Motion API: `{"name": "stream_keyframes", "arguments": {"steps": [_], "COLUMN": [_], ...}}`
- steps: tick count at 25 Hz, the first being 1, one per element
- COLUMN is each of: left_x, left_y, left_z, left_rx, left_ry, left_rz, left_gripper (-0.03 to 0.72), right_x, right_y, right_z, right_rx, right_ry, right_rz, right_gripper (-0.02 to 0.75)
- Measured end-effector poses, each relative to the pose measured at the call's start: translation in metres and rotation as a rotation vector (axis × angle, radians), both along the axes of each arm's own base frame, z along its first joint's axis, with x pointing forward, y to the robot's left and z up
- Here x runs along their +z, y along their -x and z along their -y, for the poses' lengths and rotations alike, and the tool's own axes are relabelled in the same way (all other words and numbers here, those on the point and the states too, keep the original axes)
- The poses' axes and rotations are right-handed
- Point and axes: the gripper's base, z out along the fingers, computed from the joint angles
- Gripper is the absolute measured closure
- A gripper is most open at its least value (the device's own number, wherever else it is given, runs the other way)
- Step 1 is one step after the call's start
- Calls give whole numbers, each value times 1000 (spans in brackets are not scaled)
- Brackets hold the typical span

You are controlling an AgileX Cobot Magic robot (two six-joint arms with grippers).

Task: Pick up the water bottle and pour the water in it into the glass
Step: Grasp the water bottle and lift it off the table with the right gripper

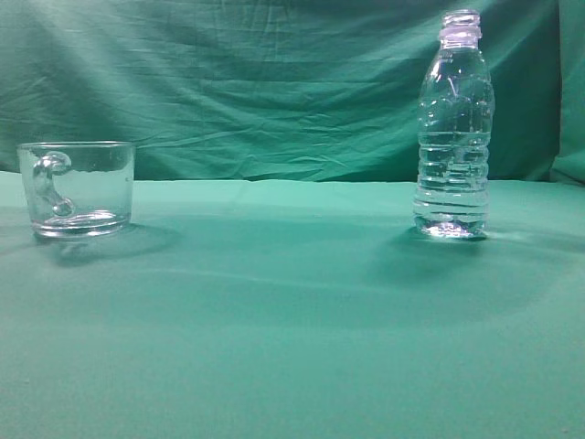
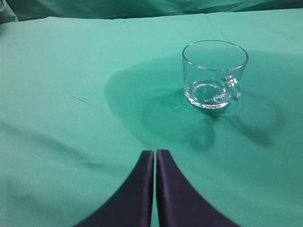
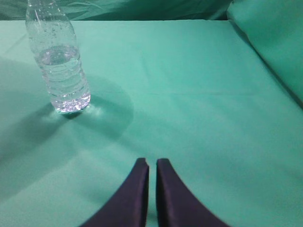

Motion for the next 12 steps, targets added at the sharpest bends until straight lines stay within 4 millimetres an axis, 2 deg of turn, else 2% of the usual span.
{"name": "stream_keyframes", "arguments": {"steps": [12], "left_x": [0], "left_y": [0], "left_z": [0], "left_rx": [0], "left_ry": [0], "left_rz": [0], "left_gripper": [688], "right_x": [0], "right_y": [0], "right_z": [0], "right_rx": [0], "right_ry": [0], "right_rz": [0], "right_gripper": [689]}}
